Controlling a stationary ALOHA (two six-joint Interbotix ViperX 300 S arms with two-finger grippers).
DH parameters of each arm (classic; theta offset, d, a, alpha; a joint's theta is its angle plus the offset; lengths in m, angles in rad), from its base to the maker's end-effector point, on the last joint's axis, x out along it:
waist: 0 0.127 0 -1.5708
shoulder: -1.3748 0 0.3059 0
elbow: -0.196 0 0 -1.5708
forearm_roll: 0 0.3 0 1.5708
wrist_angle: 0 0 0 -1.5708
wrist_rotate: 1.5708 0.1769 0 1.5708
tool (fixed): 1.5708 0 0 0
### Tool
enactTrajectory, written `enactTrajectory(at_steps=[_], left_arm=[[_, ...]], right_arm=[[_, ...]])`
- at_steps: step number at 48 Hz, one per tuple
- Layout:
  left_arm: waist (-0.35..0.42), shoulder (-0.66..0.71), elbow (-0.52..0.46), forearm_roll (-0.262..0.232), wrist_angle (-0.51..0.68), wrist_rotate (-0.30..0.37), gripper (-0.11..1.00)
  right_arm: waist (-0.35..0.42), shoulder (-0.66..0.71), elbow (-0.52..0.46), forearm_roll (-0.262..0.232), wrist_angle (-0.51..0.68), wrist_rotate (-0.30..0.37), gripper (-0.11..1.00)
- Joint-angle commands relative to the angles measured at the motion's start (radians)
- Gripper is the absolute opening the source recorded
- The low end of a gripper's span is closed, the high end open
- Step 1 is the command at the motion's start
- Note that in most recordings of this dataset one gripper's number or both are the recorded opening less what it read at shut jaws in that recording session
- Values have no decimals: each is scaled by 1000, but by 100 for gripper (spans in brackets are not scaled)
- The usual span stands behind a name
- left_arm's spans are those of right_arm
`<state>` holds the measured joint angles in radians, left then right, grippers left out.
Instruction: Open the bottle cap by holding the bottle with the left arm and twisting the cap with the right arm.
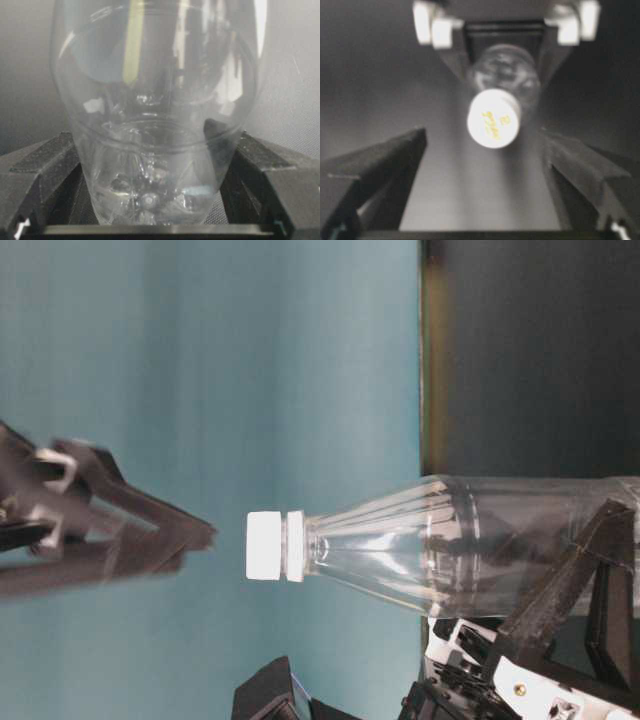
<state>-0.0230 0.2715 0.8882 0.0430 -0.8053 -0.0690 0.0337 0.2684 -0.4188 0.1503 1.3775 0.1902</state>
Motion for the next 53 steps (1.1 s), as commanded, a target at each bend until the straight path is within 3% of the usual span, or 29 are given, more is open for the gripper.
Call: enactTrajectory(at_steps=[1, 5, 11, 23, 53], left_arm=[[3, -5, -9, 2, -2, -2, 82], [2, -5, -9, 2, -2, -2, 82], [2, -6, -6, 2, -2, -2, 82], [3, -6, -2, 2, -3, -2, 82], [5, -6, -3, 2, -2, -2, 82]], right_arm=[[-29, -6, -60, -2, 23, 196, 83], [-38, 11, -94, -3, 58, 316, 83], [-25, 37, -123, -3, 81, 357, 83], [-6, 94, -110, -3, 140, 377, 83], [5, 120, -74, -21, 103, 367, 81]])
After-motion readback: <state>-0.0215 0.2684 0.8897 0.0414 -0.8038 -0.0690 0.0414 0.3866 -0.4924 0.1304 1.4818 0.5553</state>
